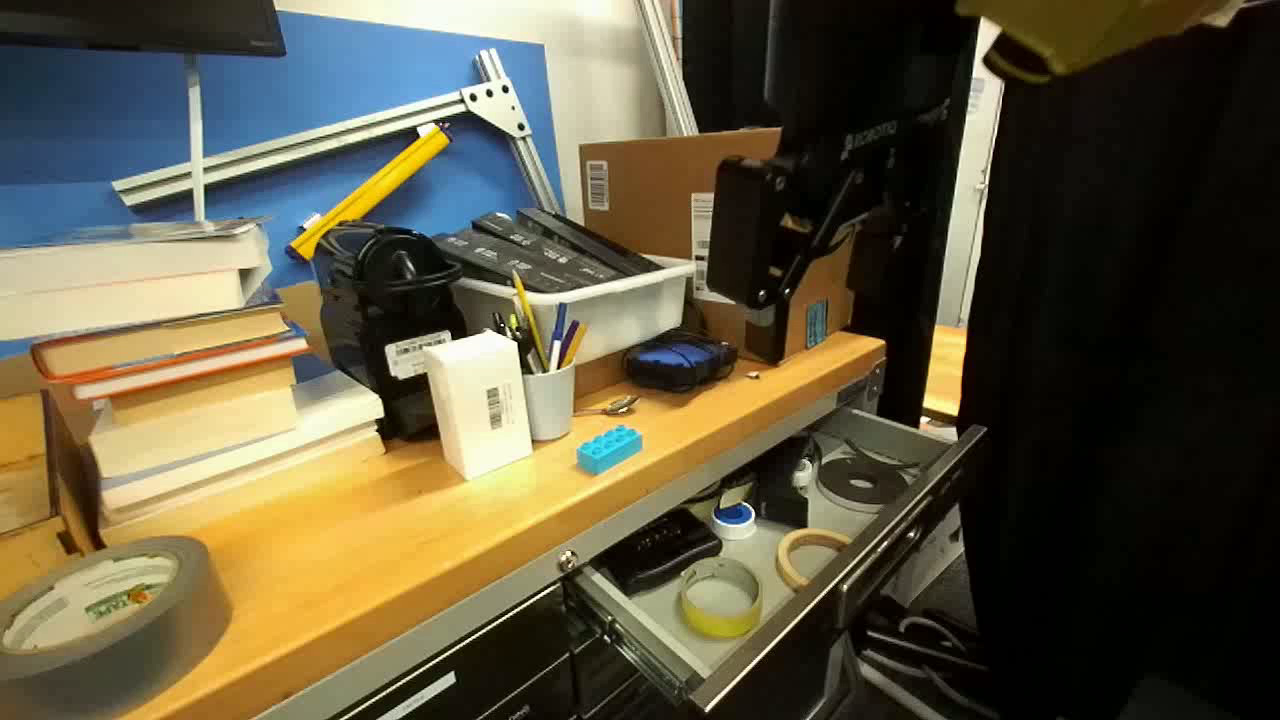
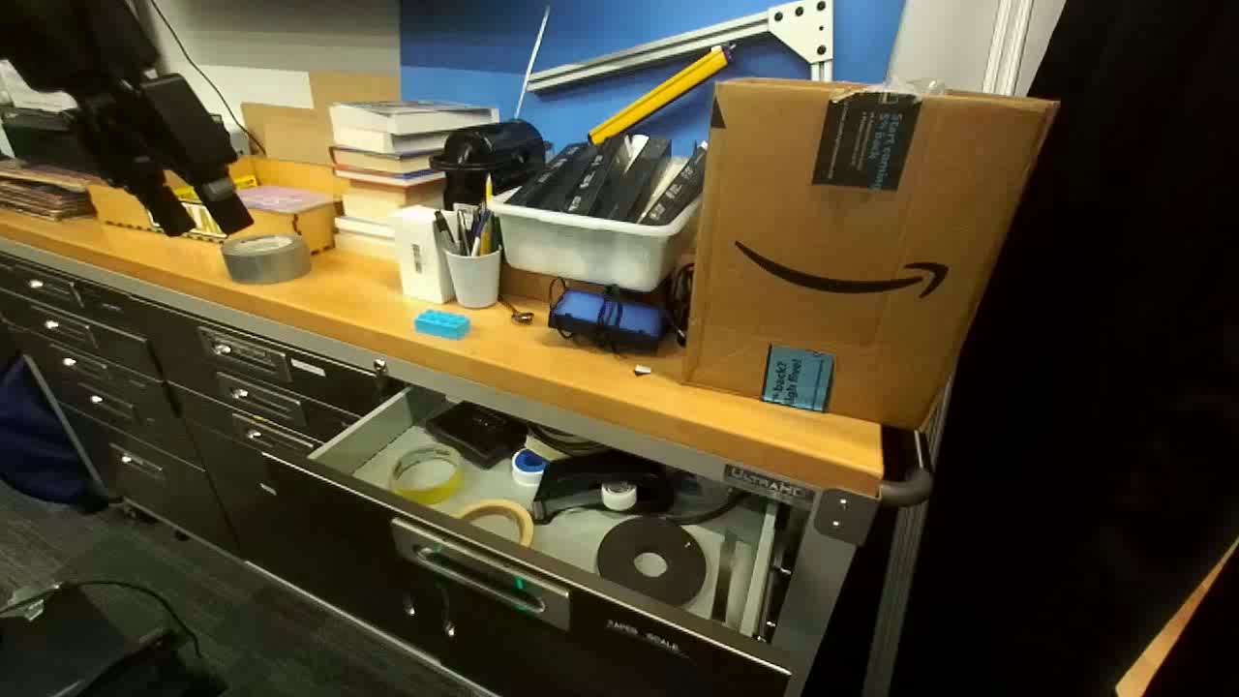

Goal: Put a blue Lego into the open drawer and then close the drawer

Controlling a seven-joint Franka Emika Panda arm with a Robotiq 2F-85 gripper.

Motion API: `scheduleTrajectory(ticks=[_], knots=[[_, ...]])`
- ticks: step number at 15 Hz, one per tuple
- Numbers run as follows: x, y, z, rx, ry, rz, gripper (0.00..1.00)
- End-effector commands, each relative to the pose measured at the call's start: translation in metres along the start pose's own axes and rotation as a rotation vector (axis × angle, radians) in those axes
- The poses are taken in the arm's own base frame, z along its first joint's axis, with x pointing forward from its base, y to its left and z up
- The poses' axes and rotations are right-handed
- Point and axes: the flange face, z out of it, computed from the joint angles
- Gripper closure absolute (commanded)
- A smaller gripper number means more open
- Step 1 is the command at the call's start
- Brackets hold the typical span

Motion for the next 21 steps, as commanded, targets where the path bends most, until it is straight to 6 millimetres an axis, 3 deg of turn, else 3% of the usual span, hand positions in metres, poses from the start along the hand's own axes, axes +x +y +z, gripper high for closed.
scheduleTrajectory(ticks=[1,2,5,7,12,16,21], knots=[[0.001,0.0,-0.003,0.001,0.006,0.0,0.0],[0.002,0.0,-0.006,0.002,0.012,0.001,0.0],[0.042,0.014,0.014,0.058,-0.014,-0.01,0.0],[0.072,0.023,0.034,0.084,-0.025,0.002,0.0],[0.141,0.025,0.095,0.149,-0.079,-0.062,0.0],[0.177,0.017,0.141,0.192,-0.141,-0.149,0.0],[0.206,0.005,0.182,0.209,-0.183,-0.204,0.0]])
